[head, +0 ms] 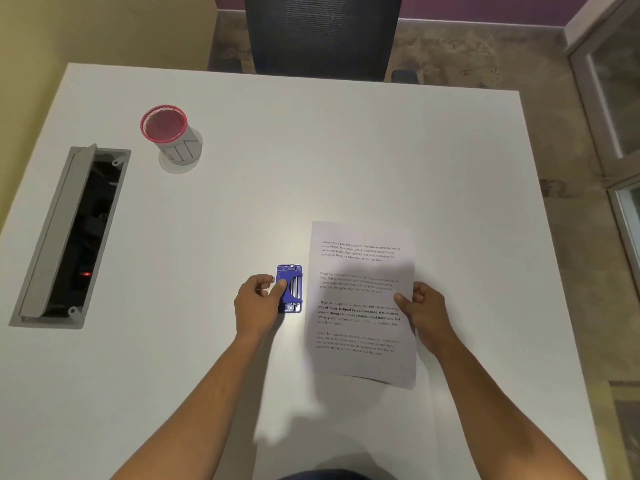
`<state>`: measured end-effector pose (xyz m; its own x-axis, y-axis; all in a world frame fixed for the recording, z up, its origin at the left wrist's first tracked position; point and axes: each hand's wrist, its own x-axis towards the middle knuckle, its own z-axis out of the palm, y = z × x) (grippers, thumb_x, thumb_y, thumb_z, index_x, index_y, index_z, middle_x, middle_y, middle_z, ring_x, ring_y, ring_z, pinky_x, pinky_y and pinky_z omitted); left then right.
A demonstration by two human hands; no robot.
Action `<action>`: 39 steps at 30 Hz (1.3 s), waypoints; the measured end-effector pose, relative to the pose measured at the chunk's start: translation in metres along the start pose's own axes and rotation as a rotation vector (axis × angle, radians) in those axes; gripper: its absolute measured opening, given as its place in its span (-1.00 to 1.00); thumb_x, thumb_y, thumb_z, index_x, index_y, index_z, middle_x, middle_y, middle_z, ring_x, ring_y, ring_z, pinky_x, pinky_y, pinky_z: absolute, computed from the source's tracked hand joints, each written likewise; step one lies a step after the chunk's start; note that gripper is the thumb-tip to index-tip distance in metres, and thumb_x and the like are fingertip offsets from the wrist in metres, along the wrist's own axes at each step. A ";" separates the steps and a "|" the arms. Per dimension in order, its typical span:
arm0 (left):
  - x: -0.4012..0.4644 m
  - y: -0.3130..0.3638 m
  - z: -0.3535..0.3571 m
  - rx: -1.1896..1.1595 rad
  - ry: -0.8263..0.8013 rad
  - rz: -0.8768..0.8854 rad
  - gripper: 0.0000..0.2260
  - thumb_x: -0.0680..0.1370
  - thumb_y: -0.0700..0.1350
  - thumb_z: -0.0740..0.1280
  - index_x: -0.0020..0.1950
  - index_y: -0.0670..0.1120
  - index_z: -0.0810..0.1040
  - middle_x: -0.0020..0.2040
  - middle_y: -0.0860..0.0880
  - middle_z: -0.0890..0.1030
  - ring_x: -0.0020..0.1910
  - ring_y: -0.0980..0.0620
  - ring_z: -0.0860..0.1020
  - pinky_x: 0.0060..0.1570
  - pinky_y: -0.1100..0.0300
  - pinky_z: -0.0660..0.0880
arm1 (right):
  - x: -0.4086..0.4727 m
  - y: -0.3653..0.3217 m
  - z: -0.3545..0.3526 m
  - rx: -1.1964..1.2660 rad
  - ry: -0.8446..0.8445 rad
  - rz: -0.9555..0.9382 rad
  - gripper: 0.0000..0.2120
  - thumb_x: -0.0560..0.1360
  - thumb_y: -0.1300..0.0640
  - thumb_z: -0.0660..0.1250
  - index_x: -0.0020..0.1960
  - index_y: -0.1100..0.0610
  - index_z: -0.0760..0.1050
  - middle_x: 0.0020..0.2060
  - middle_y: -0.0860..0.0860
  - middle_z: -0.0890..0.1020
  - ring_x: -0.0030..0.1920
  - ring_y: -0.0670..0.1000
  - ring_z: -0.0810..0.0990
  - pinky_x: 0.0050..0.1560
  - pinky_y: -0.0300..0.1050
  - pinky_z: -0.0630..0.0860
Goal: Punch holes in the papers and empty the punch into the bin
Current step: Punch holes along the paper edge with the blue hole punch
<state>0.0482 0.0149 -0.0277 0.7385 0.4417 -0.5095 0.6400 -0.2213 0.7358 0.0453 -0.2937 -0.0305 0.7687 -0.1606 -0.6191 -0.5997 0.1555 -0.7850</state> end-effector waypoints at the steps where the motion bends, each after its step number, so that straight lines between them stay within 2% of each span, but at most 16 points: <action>1: 0.001 0.001 -0.001 0.008 -0.014 0.011 -0.81 0.48 0.01 0.45 0.03 -0.03 0.59 -0.06 0.03 0.63 -0.07 0.05 0.58 -0.13 0.23 0.47 | 0.001 0.000 0.001 0.005 -0.002 0.000 -0.83 0.47 0.40 0.41 0.04 0.27 0.57 -0.10 0.13 0.74 -0.15 0.12 0.74 -0.25 -0.09 0.66; 7: 0.005 0.003 0.001 0.004 -0.063 0.050 -0.93 0.48 -0.10 0.45 -0.08 0.02 0.60 -0.16 0.07 0.66 -0.13 0.04 0.62 -0.14 0.21 0.52 | 0.008 0.002 0.008 -0.038 0.000 0.002 -0.83 0.46 0.37 0.43 0.03 0.21 0.59 -0.13 0.08 0.75 -0.14 0.13 0.74 -0.24 -0.07 0.66; 12: 0.007 0.000 0.001 0.006 -0.077 0.046 -0.92 0.48 -0.10 0.46 -0.06 -0.06 0.62 -0.18 0.00 0.66 -0.21 0.05 0.60 -0.14 0.18 0.52 | 0.012 0.008 0.014 -0.090 0.012 -0.001 -0.83 0.46 0.36 0.44 0.00 0.17 0.60 -0.14 0.07 0.75 -0.16 0.12 0.74 -0.25 -0.08 0.66; 17: 0.010 0.000 0.000 0.004 -0.094 0.045 -0.92 0.49 -0.11 0.46 -0.07 -0.09 0.63 -0.25 0.04 0.63 -0.29 0.10 0.56 -0.21 0.24 0.45 | 0.015 0.012 0.014 -0.114 0.049 -0.009 -0.85 0.47 0.35 0.44 -0.02 0.15 0.59 -0.14 0.06 0.75 -0.14 0.14 0.74 -0.14 0.05 0.67; 20: 0.010 0.000 0.001 0.005 -0.096 0.047 -0.92 0.49 -0.12 0.46 -0.08 -0.10 0.63 -0.28 0.07 0.61 -0.34 0.14 0.54 -0.23 0.23 0.44 | 0.014 0.014 0.011 -0.120 0.073 -0.009 -0.85 0.47 0.35 0.43 -0.03 0.14 0.59 -0.13 0.07 0.75 -0.15 0.12 0.74 -0.15 0.04 0.67; 26: 0.010 0.000 0.000 0.011 -0.103 0.045 -0.92 0.48 -0.11 0.45 -0.08 -0.09 0.62 -0.25 0.03 0.61 -0.30 0.07 0.53 -0.18 0.18 0.46 | 0.013 0.019 0.010 -0.157 0.094 -0.016 -0.84 0.47 0.33 0.44 -0.03 0.11 0.60 -0.11 0.04 0.75 -0.13 0.12 0.74 -0.07 0.16 0.67; 30: 0.009 0.001 -0.001 0.000 -0.111 0.044 -0.95 0.49 -0.13 0.45 -0.08 -0.08 0.62 -0.27 0.06 0.62 -0.33 0.12 0.54 -0.19 0.19 0.46 | 0.012 0.022 0.010 -0.197 0.102 -0.033 -0.84 0.48 0.29 0.43 -0.04 0.06 0.60 -0.07 0.06 0.74 -0.10 0.14 0.73 -0.03 0.23 0.65; 39: 0.006 0.006 -0.003 -0.009 -0.121 0.045 -0.95 0.50 -0.15 0.44 -0.07 -0.09 0.62 -0.28 0.06 0.62 -0.31 0.09 0.56 -0.13 0.09 0.56 | 0.009 0.020 0.017 -0.222 0.097 -0.054 -0.83 0.48 0.27 0.44 -0.06 0.01 0.61 -0.09 0.02 0.75 -0.10 0.10 0.74 -0.03 0.22 0.66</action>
<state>0.0561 0.0189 -0.0253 0.7871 0.3233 -0.5253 0.6040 -0.2309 0.7628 0.0438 -0.2750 -0.0513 0.7824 -0.2571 -0.5672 -0.6009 -0.0722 -0.7961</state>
